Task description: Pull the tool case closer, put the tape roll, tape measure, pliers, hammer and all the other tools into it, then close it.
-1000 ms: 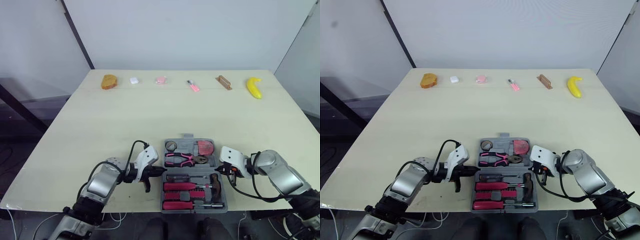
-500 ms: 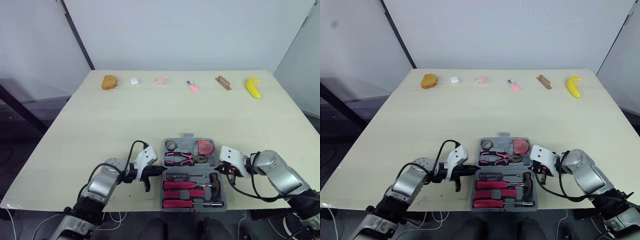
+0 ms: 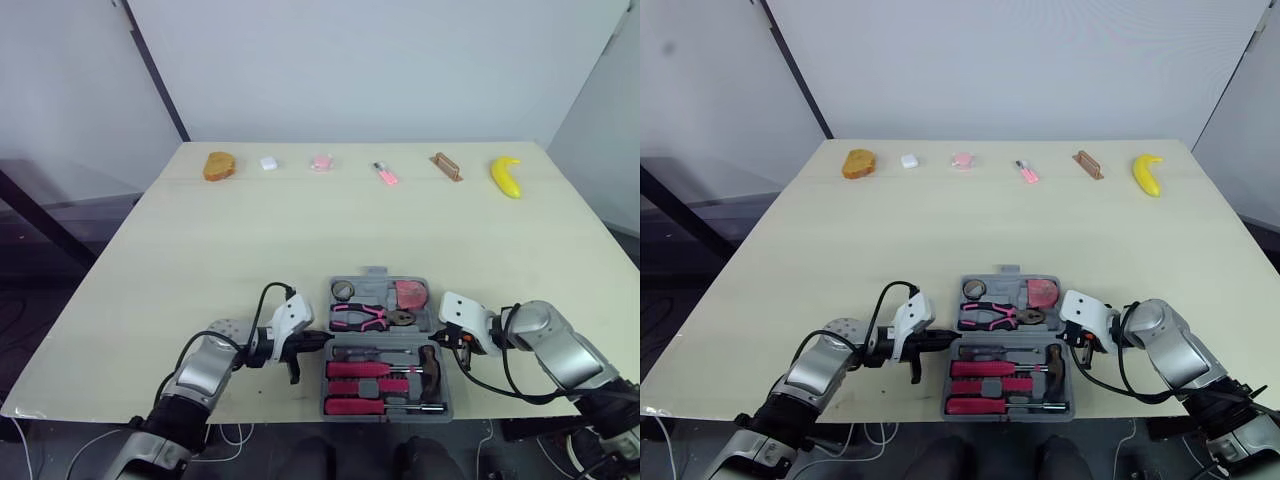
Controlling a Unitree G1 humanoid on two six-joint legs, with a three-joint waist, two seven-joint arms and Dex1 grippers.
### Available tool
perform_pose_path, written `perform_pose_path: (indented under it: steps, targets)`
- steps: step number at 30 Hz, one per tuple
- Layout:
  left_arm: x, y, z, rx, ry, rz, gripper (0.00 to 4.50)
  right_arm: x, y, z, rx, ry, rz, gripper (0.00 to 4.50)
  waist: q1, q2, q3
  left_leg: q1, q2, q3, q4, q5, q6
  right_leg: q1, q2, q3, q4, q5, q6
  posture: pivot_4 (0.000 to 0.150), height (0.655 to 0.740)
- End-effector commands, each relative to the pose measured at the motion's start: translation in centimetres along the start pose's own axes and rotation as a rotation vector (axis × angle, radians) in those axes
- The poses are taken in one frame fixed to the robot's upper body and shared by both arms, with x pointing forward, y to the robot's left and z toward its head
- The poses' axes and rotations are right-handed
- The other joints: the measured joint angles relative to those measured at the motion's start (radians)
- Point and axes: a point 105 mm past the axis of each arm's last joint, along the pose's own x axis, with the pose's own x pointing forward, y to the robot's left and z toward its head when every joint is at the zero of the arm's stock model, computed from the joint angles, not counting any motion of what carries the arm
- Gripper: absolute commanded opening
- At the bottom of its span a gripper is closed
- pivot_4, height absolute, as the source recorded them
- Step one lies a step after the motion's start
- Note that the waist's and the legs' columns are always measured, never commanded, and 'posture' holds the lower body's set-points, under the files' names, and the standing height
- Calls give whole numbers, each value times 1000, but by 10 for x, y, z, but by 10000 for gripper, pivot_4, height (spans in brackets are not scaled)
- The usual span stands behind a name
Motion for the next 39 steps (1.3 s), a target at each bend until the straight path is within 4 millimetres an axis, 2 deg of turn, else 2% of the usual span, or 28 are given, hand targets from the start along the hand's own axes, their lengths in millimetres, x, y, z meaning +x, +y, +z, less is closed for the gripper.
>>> perform_pose_path:
  steps: [1, 6, 7, 9, 11, 13, 15, 17, 18, 21, 23, 27, 29, 34, 36, 38, 39]
  targets:
    - [-19, 10, -16, -43, -20, 92, 0, -24, -10, 11, 14, -102, -64, 943, -1, 0, 0, 0, 1, 0, 0, 0, 0, 0, 0, 0, 0, 0, 0, 1500, 7400]
    - [-52, 16, -9, -58, -170, 142, 0, -64, -13, 1, 91, -260, -139, 943, -4, -1, 1, -3, 2, 0, -2, 0, 0, -4, 0, 0, 0, 0, 0, 1500, 7400]
    - [-58, 14, -7, -68, -202, 135, 2552, -73, -14, -2, 95, -292, -160, 3214, -4, 0, 1, -4, 2, 0, -2, 0, 0, -5, 0, 0, 0, 0, 0, 1500, 7400]
    - [-77, 15, -8, -83, -247, 152, 7918, -94, -12, -17, 127, -327, -201, 8602, 0, 0, 1, -4, 3, 1, -2, 0, 0, -5, -1, 0, -1, 0, 0, 1500, 7400]
    - [-95, 12, -15, -106, -259, 169, 16698, -116, -5, -36, 158, -337, -233, 17623, 2, 0, 2, -5, 2, 1, -2, 0, 0, -5, -2, 0, -1, 0, 0, 1500, 7400]
    - [-112, 11, -24, -138, -256, 200, 26686, -137, 2, -51, 179, -336, -274, 29351, 5, 0, 2, -5, 2, 2, -2, 0, 0, -5, -2, 0, -3, 0, 0, 1500, 7400]
    - [-125, 11, -31, -176, -258, 233, 32218, -155, 9, -64, 205, -328, -315, 34209, 6, 0, 2, -5, 2, 2, -2, 0, 0, -5, -2, 1, -3, 0, 0, 1500, 7400]
    - [-136, 8, -36, -200, -255, 248, 39756, -171, 14, -76, 238, -313, -361, 42340, 5, -1, 3, -4, 3, 2, -3, 0, 0, -4, -2, 0, -3, 0, 0, 1500, 7400]
    - [-142, 8, -37, -211, -257, 266, 43477, -178, 17, -83, 264, -307, -378, 44983, 3, -1, 3, -4, 3, 3, -3, 0, 0, -4, -2, 0, -3, 0, 0, 1500, 7400]
    - [-154, 9, -41, -227, -252, 304, 43477, -192, 26, -96, 319, -290, -406, 44983, 2, -1, 3, -3, 3, 3, -3, 0, 0, -4, -2, 1, -2, -1, 0, 1500, 7400]
    - [-155, 7, -43, -222, -228, 294, 43477, -197, 30, -98, 356, -300, -412, 44983, 0, -1, 3, -3, 3, 4, -3, 0, 0, -4, -2, 2, -2, -1, 0, 1500, 7400]
    - [-142, 3, -28, -180, -239, 231, 43477, -193, 29, -87, 413, -352, -393, 44983, -1, -1, 3, -3, 4, 5, -3, 0, 0, -4, -2, 3, -2, -1, 0, 1500, 7400]
    - [-129, -3, -15, -157, -257, 165, 43477, -181, 27, -75, 438, -380, -346, 44983, 0, -1, 3, -3, 4, 5, -3, 0, 0, -4, -2, 3, -2, -1, 0, 1500, 7400]
    - [-67, -31, 32, -70, -317, -125, 28881, -113, 12, -16, 479, -433, -145, 45000, -4, -2, 4, -2, 4, 5, -3, 0, 0, -4, -1, 3, -2, 0, 0, 1500, 7400]
    - [-54, -34, 39, -45, -310, -176, 18978, -97, -2, -10, 487, -371, -166, 45000, -3, -1, 4, -4, 3, 5, -2, 0, 0, -6, -1, 4, -2, 0, 0, 1500, 7400]
    - [-42, -33, 45, -21, -307, -209, 9469, -83, -10, -2, 536, -343, -113, 45000, -2, -1, 4, -4, 3, 4, -2, 0, 0, -6, -1, 4, -1, 0, 0, 1500, 7400]
    - [-36, -34, 46, -2, -297, -229, 3230, -76, -17, -1, 566, -320, -109, 45000, -1, -1, 4, -5, 2, 4, -2, 0, 0, -6, 0, 3, -1, 0, 0, 1500, 7400]
